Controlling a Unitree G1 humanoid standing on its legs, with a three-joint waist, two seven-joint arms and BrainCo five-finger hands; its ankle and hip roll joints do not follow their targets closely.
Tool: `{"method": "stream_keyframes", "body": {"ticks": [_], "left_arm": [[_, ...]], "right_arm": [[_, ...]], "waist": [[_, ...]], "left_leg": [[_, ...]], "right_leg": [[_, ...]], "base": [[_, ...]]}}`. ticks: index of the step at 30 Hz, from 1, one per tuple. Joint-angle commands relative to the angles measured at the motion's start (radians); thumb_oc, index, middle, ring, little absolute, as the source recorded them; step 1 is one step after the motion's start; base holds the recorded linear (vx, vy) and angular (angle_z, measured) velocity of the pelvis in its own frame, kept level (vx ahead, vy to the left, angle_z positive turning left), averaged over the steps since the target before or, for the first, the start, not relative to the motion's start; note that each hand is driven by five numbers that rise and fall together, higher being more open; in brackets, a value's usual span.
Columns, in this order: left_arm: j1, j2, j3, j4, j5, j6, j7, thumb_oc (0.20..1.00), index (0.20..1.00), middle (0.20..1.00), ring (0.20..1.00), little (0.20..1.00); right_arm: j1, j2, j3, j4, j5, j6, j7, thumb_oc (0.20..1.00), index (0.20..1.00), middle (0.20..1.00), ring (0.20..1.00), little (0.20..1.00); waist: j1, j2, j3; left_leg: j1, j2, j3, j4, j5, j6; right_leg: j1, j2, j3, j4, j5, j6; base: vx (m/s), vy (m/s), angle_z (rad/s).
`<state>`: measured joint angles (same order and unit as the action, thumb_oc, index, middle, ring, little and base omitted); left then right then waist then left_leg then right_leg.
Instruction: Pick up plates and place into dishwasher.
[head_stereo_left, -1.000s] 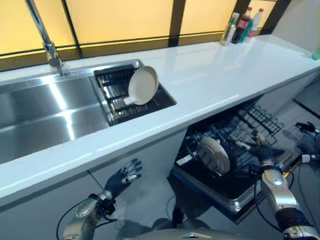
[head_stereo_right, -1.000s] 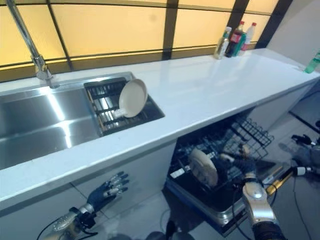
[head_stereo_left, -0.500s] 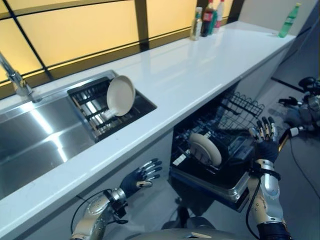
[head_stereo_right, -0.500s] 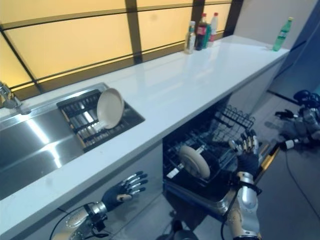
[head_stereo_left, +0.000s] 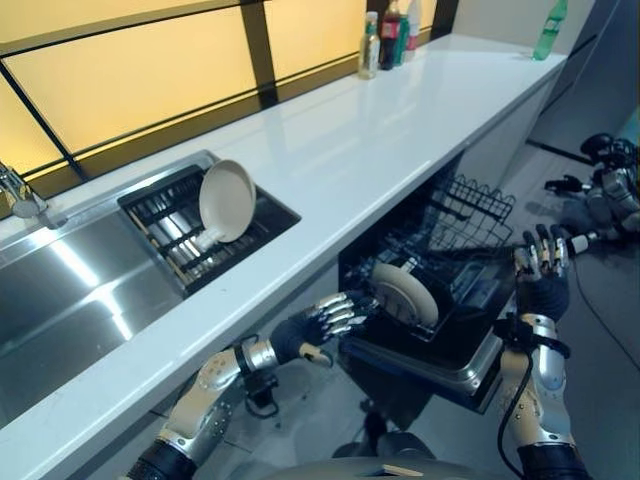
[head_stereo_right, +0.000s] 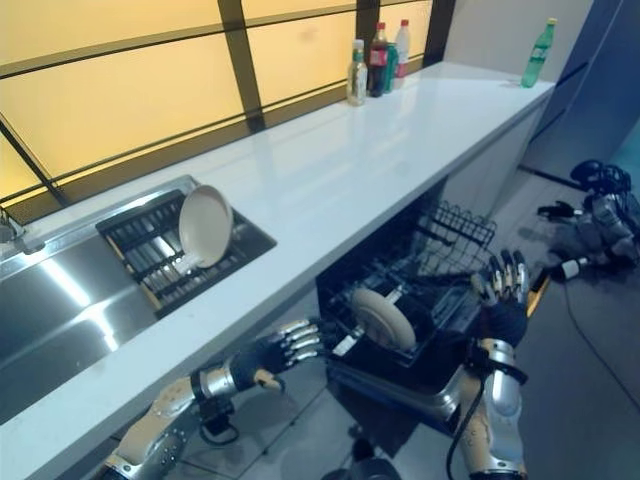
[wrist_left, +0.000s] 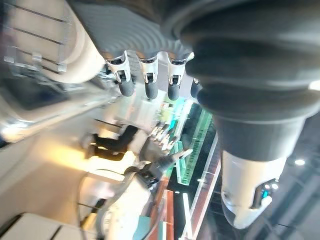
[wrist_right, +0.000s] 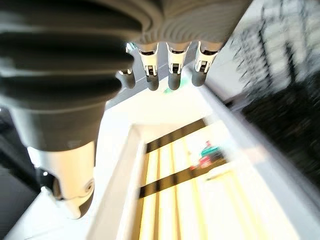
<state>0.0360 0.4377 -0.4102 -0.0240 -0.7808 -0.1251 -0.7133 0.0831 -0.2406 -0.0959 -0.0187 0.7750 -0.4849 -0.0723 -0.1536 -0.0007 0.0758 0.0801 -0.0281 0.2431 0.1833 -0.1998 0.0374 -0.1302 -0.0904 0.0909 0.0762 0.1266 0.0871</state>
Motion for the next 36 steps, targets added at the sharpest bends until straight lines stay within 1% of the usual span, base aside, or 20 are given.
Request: {"method": "stream_keyframes", "body": {"ticks": [1, 2, 4, 7, 8, 10, 12, 16, 19, 20, 22, 23, 24, 27, 28, 31, 32, 34, 35, 36], "left_arm": [[-0.046, -0.008, 0.058, -0.129, -0.087, -0.082, 0.033, 1.0, 1.0, 1.0, 1.0, 1.0], [-0.044, -0.02, 0.086, -0.147, -0.113, -0.088, 0.039, 1.0, 1.0, 1.0, 1.0, 1.0], [-0.029, -0.031, 0.127, -0.173, -0.126, -0.099, 0.052, 1.0, 1.0, 1.0, 1.0, 1.0], [-0.019, -0.041, 0.177, -0.197, -0.123, -0.123, 0.078, 1.0, 1.0, 1.0, 1.0, 1.0], [-0.017, -0.042, 0.188, -0.203, -0.113, -0.13, 0.081, 1.0, 1.0, 1.0, 1.0, 1.0], [-0.023, -0.037, 0.226, -0.221, -0.04, -0.162, 0.118, 1.0, 1.0, 1.0, 1.0, 1.0], [-0.025, -0.024, 0.264, -0.235, 0.005, -0.17, 0.154, 1.0, 1.0, 1.0, 1.0, 1.0], [-0.049, 0.031, 0.355, -0.208, 0.109, -0.202, 0.219, 1.0, 1.0, 1.0, 1.0, 1.0], [-0.087, 0.082, 0.395, -0.158, 0.245, -0.228, 0.303, 1.0, 1.0, 1.0, 1.0, 1.0], [-0.097, 0.092, 0.4, -0.146, 0.272, -0.231, 0.316, 1.0, 1.0, 1.0, 1.0, 1.0], [-0.131, 0.14, 0.425, -0.092, 0.366, -0.243, 0.371, 1.0, 1.0, 1.0, 1.0, 1.0], [-0.137, 0.148, 0.426, -0.084, 0.377, -0.242, 0.382, 1.0, 1.0, 1.0, 1.0, 1.0], [-0.151, 0.171, 0.434, -0.053, 0.412, -0.247, 0.409, 1.0, 1.0, 1.0, 1.0, 1.0], [-0.19, 0.228, 0.447, 0.044, 0.46, -0.28, 0.471, 1.0, 1.0, 1.0, 1.0, 1.0], [-0.197, 0.233, 0.45, 0.055, 0.451, -0.28, 0.485, 1.0, 1.0, 1.0, 1.0, 1.0], [-0.192, 0.214, 0.465, 0.06, 0.466, -0.288, 0.526, 1.0, 1.0, 1.0, 1.0, 1.0], [-0.181, 0.199, 0.475, 0.042, 0.466, -0.279, 0.545, 1.0, 1.0, 1.0, 1.0, 1.0], [-0.167, 0.171, 0.475, 0.034, 0.543, -0.29, 0.583, 1.0, 1.0, 1.0, 1.0, 1.0], [-0.165, 0.168, 0.462, 0.033, 0.606, -0.295, 0.617, 1.0, 1.0, 1.0, 1.0, 1.0], [-0.17, 0.167, 0.448, 0.032, 0.653, -0.293, 0.643, 1.0, 1.0, 1.0, 1.0, 1.0]], "right_arm": [[-0.08, 0.004, -0.015, -0.107, 0.057, -0.073, 0.059, 1.0, 1.0, 1.0, 1.0, 1.0], [-0.071, 0.017, -0.007, -0.133, 0.094, -0.058, 0.103, 1.0, 1.0, 1.0, 1.0, 1.0], [-0.049, 0.013, 0.002, -0.166, 0.104, -0.055, 0.141, 1.0, 1.0, 1.0, 1.0, 1.0], [-0.016, 0.003, 0.015, -0.207, 0.118, -0.04, 0.223, 1.0, 1.0, 1.0, 1.0, 1.0], [-0.01, -0.001, 0.019, -0.214, 0.117, -0.034, 0.23, 1.0, 1.0, 1.0, 1.0, 1.0], [0.008, -0.02, 0.033, -0.227, 0.14, 0.007, 0.293, 1.0, 1.0, 1.0, 1.0, 1.0], [0.024, -0.034, 0.043, -0.238, 0.147, 0.053, 0.335, 1.0, 1.0, 1.0, 1.0, 1.0], [0.045, -0.088, 0.071, -0.238, 0.102, 0.15, 0.423, 1.0, 1.0, 1.0, 1.0, 1.0], [0.03, -0.12, 0.083, -0.208, 0.095, 0.223, 0.45, 1.0, 1.0, 1.0, 1.0, 1.0], [0.026, -0.125, 0.085, -0.2, 0.102, 0.239, 0.458, 1.0, 1.0, 1.0, 1.0, 1.0], [0.021, -0.135, 0.092, -0.181, 0.106, 0.296, 0.481, 1.0, 1.0, 1.0, 1.0, 1.0], [0.02, -0.136, 0.093, -0.18, 0.104, 0.302, 0.482, 1.0, 1.0, 1.0, 1.0, 1.0], [0.022, -0.142, 0.094, -0.177, 0.113, 0.326, 0.485, 1.0, 1.0, 1.0, 1.0, 1.0], [0.035, -0.144, 0.088, -0.17, 0.164, 0.373, 0.511, 1.0, 1.0, 1.0, 1.0, 1.0], [0.041, -0.141, 0.086, -0.171, 0.16, 0.379, 0.522, 1.0, 1.0, 1.0, 1.0, 1.0], [0.061, -0.133, 0.092, -0.188, 0.106, 0.36, 0.523, 1.0, 1.0, 1.0, 1.0, 1.0], [0.064, -0.136, 0.097, -0.198, 0.042, 0.322, 0.523, 1.0, 1.0, 1.0, 1.0, 1.0], [0.048, -0.146, 0.107, -0.197, -0.029, 0.277, 0.491, 1.0, 1.0, 1.0, 1.0, 1.0], [0.024, -0.158, 0.116, -0.188, -0.047, 0.262, 0.458, 1.0, 1.0, 1.0, 1.0, 1.0], [-0.001, -0.164, 0.126, -0.18, -0.052, 0.26, 0.436, 1.0, 1.0, 1.0, 1.0, 1.0]], "waist": [[-0.005, -0.001, 0.009], [0.004, -0.002, 0.003], [0.013, -0.006, -0.002], [0.024, -0.013, -0.008], [0.025, -0.014, -0.009], [0.032, -0.02, -0.013], [0.035, -0.022, -0.014], [0.042, -0.027, -0.02], [0.042, -0.03, -0.024], [0.041, -0.031, -0.025], [0.034, -0.03, -0.029], [0.033, -0.03, -0.028], [0.028, -0.029, -0.029], [0.01, -0.023, -0.031], [0.007, -0.022, -0.032], [0.003, -0.018, -0.03], [0.005, -0.015, -0.029], [0.013, -0.014, -0.025], [0.021, -0.013, -0.023], [0.029, -0.013, -0.022]], "left_leg": [[-0.037, -0.023, -0.078, -0.039, 0.032, 0.06], [-0.038, -0.026, -0.088, -0.046, 0.037, 0.057], [-0.039, -0.029, -0.097, -0.052, 0.043, 0.054], [-0.042, -0.033, -0.109, -0.059, 0.049, 0.053], [-0.042, -0.034, -0.111, -0.059, 0.049, 0.052], [-0.044, -0.035, -0.118, -0.063, 0.054, 0.049], [-0.042, -0.036, -0.125, -0.067, 0.058, 0.047], [-0.037, -0.033, -0.125, -0.074, 0.068, 0.039], [-0.03, -0.03, -0.125, -0.079, 0.073, 0.035], [-0.03, -0.03, -0.126, -0.079, 0.075, 0.034], [-0.025, -0.027, -0.122, -0.082, 0.077, 0.032], [-0.023, -0.027, -0.122, -0.084, 0.078, 0.032], [-0.022, -0.026, -0.119, -0.084, 0.08, 0.031], [-0.019, -0.023, -0.112, -0.085, 0.083, 0.031], [-0.02, -0.023, -0.11, -0.084, 0.084, 0.031], [-0.022, -0.022, -0.113, -0.082, 0.085, 0.029], [-0.025, -0.023, -0.119, -0.076, 0.085, 0.028], [-0.03, -0.024, -0.126, -0.063, 0.081, 0.026], [-0.032, -0.023, -0.131, -0.058, 0.081, 0.025], [-0.034, -0.023, -0.137, -0.055, 0.081, 0.024]], "right_leg": [[0.015, -0.027, 0.021, 0.088, 0.003, 0.048], [0.018, -0.027, 0.017, 0.083, 0.004, 0.047], [0.021, -0.028, 0.011, 0.078, 0.004, 0.046], [0.024, -0.029, 0.002, 0.076, 0.002, 0.043], [0.024, -0.03, 0.0, 0.077, 0.002, 0.043], [0.026, -0.03, -0.008, 0.078, -0.001, 0.043], [0.026, -0.03, -0.012, 0.08, -0.004, 0.045], [0.028, -0.032, -0.027, 0.085, -0.007, 0.049], [0.033, -0.031, -0.034, 0.086, -0.016, 0.051], [0.034, -0.031, -0.036, 0.087, -0.019, 0.052], [0.035, -0.028, -0.035, 0.091, -0.024, 0.052], [0.035, -0.027, -0.035, 0.091, -0.024, 0.053], [0.035, -0.025, -0.033, 0.092, -0.027, 0.054], [0.036, -0.018, -0.023, 0.092, -0.035, 0.055], [0.036, -0.017, -0.022, 0.092, -0.039, 0.054], [0.038, -0.011, -0.017, 0.092, -0.049, 0.053], [0.041, -0.007, -0.016, 0.095, -0.062, 0.051], [0.047, -0.006, -0.015, 0.102, -0.074, 0.048], [0.054, -0.005, -0.019, 0.104, -0.083, 0.045], [0.06, -0.005, -0.025, 0.105, -0.09, 0.042]], "base": [[-0.01, -0.001, 0.03], [-0.01, -0.002, 0.03], [-0.01, -0.007, 0.06], [-0.01, -0.008, 0.12], [-0.02, -0.009, 0.07], [-0.01, -0.005, 0.02], [0.0, 0.0, 0.0], [0.01, 0.003, 0.07], [0.04, -0.007, 0.13], [0.05, -0.008, 0.05], [0.05, -0.003, 0.02], [0.05, -0.002, 0.0], [0.05, -0.001, 0.0], [0.05, 0.005, -0.03], [0.04, 0.015, -0.05], [0.01, 0.006, -0.01], [0.02, 0.038, -0.04], [0.01, 0.052, -0.02], [0.02, 0.049, 0.01], [0.03, 0.052, 0.03]]}}
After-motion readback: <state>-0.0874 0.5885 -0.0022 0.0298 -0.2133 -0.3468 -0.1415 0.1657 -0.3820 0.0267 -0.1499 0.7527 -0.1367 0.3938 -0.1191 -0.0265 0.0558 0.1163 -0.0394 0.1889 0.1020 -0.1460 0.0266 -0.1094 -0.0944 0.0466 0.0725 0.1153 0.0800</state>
